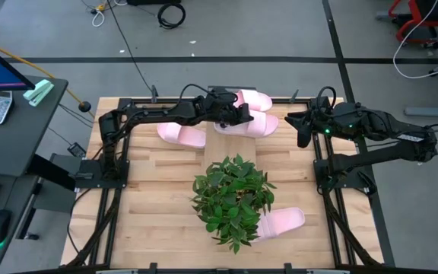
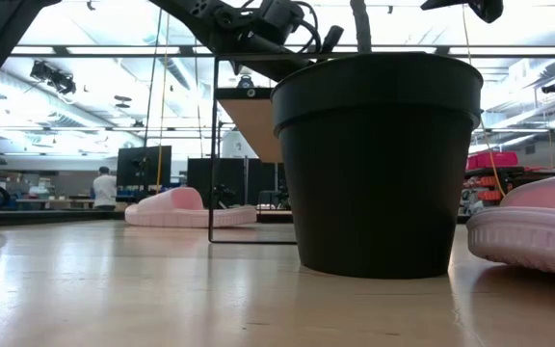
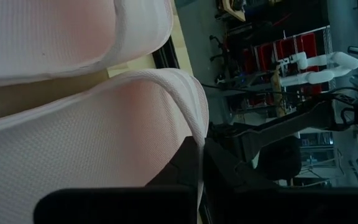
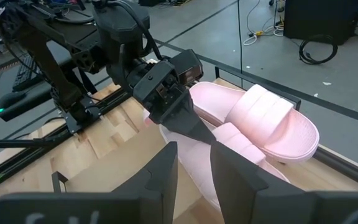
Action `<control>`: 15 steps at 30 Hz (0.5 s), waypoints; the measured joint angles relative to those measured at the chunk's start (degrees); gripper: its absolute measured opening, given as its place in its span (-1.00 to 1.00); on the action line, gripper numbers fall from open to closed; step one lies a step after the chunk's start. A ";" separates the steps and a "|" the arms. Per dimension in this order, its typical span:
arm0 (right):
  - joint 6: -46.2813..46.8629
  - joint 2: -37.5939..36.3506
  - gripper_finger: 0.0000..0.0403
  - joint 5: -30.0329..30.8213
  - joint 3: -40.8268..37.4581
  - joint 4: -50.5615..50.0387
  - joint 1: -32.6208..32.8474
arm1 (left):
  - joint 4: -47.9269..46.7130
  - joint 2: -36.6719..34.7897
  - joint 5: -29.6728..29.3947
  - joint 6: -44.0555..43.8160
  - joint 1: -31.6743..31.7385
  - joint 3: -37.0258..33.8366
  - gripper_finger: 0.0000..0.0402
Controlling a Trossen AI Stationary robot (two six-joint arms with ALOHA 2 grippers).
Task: Pick and place slides into the shelf
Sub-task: Put the pink slide on the shelf
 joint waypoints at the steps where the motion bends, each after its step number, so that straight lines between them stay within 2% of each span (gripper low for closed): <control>1: 0.00 0.01 -0.49 0.01 0.00 0.00 0.02 | -0.08 -0.14 -0.15 0.05 -0.01 -0.01 -0.95; 15: 0.83 0.02 -0.49 0.02 0.00 -0.99 0.02 | -0.58 -0.51 -0.70 0.09 0.31 -0.05 -0.95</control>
